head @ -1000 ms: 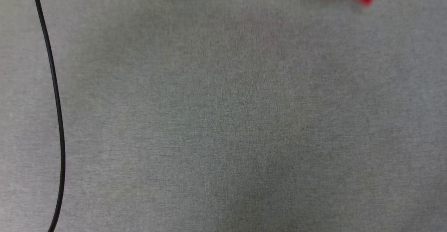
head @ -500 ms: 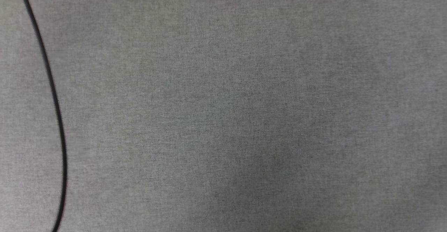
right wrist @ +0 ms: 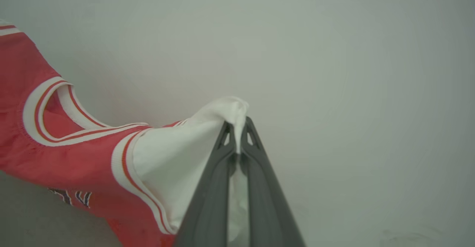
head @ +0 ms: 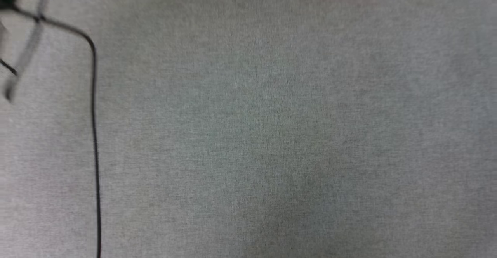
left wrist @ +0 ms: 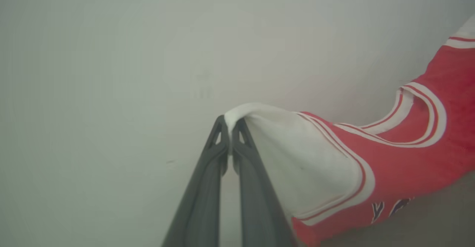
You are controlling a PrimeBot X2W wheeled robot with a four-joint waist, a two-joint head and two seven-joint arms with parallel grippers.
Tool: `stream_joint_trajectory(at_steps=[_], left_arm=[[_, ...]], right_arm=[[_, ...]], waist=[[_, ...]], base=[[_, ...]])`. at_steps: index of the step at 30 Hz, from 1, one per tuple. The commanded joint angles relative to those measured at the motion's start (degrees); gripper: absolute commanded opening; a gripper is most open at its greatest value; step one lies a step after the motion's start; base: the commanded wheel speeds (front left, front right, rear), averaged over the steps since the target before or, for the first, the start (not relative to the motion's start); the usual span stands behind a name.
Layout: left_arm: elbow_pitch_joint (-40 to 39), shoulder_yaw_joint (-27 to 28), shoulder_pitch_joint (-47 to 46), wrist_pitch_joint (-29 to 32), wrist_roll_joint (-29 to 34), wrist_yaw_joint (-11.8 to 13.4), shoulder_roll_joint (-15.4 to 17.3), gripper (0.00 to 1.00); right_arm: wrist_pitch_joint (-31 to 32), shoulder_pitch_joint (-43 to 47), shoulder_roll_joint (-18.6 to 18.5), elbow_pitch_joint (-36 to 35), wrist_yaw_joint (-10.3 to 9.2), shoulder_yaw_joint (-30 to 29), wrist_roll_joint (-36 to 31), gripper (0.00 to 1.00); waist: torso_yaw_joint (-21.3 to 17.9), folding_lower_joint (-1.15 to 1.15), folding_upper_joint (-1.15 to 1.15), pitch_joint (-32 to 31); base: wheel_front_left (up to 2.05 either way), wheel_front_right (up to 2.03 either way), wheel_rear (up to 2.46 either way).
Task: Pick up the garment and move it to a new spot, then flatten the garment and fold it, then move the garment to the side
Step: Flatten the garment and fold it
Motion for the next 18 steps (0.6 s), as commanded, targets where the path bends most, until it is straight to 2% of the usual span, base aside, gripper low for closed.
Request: stream_joint_trajectory(at_steps=[1, 11, 18], left_arm=[[-1.0, 0.2, 2.5, -0.3, -0.3, 0.5, 0.4, 0.00], [-12.7, 0.5, 28.2, -0.6, -5.3, 6.0, 2.7, 0.00], [-17.0, 2.5, 46.9, -0.7, -8.9, 9.1, 2.9, 0.00]], right_arm=[[-0.4, 2.4, -0.4, -0.7, -0.08, 0.6, 0.6, 0.00], [-1.3, 24.3, -3.1, -8.5, -0.08, 3.0, 5.7, 0.00], [-1.3, 41.5, -3.5, -12.2, -0.08, 3.6, 7.5, 0.00]], waist=[[0.3, 0.00, 0.00, -2.7], [1.0, 0.00, 0.00, -12.3], [0.4, 0.00, 0.00, -19.2]], base=[[0.00, 0.00, 0.00], [0.00, 0.00, 0.00], [0.00, 0.00, 0.00]])
